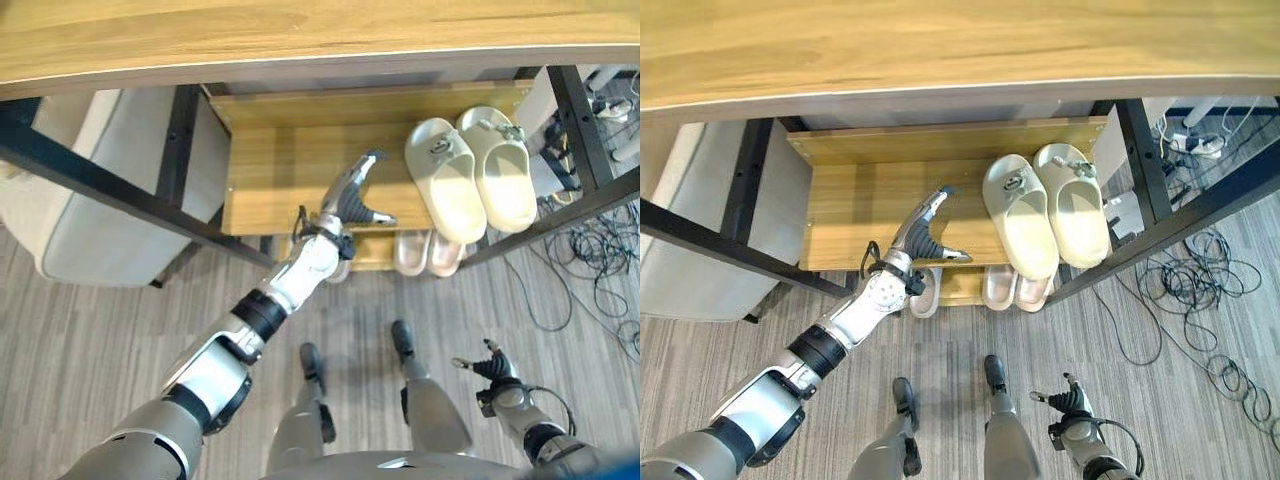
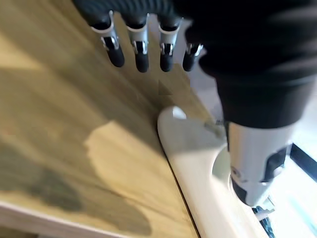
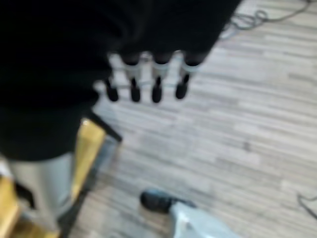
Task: Arrange the slippers neatly on the shoe rack.
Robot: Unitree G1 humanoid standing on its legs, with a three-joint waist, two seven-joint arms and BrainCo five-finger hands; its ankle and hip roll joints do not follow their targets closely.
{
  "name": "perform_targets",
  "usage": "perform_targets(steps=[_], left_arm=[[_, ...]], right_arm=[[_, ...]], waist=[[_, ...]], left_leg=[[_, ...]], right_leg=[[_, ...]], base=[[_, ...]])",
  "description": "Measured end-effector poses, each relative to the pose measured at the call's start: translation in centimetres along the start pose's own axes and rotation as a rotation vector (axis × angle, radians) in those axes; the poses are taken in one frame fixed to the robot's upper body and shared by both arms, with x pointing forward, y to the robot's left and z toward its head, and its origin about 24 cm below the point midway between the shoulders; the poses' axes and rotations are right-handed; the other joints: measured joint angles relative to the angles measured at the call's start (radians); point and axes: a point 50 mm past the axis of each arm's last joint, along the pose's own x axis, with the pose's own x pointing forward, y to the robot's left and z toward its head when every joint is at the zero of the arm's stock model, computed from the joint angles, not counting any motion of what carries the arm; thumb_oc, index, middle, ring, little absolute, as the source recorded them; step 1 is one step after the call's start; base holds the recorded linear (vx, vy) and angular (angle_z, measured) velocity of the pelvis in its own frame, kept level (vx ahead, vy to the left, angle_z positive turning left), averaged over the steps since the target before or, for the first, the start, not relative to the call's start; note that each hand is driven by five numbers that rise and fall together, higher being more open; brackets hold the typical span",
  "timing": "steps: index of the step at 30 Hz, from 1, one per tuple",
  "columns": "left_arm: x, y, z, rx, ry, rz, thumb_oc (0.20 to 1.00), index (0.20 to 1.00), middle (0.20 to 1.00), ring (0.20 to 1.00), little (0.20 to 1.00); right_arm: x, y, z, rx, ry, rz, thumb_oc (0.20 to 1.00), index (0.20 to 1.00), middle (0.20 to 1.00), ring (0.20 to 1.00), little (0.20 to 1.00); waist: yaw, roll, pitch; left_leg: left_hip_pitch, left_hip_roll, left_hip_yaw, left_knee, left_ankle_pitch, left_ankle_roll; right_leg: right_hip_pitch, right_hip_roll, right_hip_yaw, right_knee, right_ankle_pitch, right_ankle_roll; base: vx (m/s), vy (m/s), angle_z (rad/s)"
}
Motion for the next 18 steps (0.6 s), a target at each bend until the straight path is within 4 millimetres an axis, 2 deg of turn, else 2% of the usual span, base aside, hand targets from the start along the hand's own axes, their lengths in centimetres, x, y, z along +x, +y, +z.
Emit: perform_targets(steps=[4,6,15,18], left_arm=[[-1.8,0.0,-0.8,-0.031,0.017,-0.026,1.0,1.0,1.0,1.0,1.0],[-2.9,0.2,-0.5,-0.054,-0.001,-0.048,1.0,1.0,1.0,1.0,1.0],[-4.5,0.8,-0.4,-0.093,-0.035,-0.093,1.0,1.0,1.0,1.0,1.0],[-5.9,1.7,-1.9,-0.086,0.022,-0.065,1.0,1.0,1.0,1.0,1.0]], right_arm=[[-0.2,0.2,-0.7,0.015,0.03,0.002,1.0,1.0,1.0,1.0,1.0],[-0.4,0.4,-1.3,0.016,0.054,0.009,1.0,1.0,1.0,1.0,1.0],[-0.9,0.9,-2.6,0.004,0.093,0.035,1.0,1.0,1.0,1.0,1.0],[-1.3,1.0,-3.5,0.001,0.123,0.038,1.0,1.0,1.0,1.0,1.0]], waist=[[0.022,0.004,-0.014],[0.031,0.005,-0.019],[0.056,0.006,-0.063],[0.064,0.012,-0.068]], left_leg=[[0.017,0.001,-0.012,0.0,-0.005,0.002],[0.021,0.001,-0.023,0.0,-0.004,0.002],[0.041,0.0,-0.04,-0.001,-0.002,-0.003],[0.055,0.001,-0.056,0.0,-0.002,-0.004]], right_leg=[[0.026,0.0,-0.012,0.0,-0.014,0.001],[0.034,0.0,-0.02,0.0,-0.013,0.001],[0.066,-0.001,-0.042,0.0,-0.023,-0.002],[0.09,-0.001,-0.056,-0.001,-0.031,-0.001]], base=[[0.03,0.025,0.1],[0.01,0.029,0.1],[0.01,0.015,0.06],[0.03,0.008,0.14]])
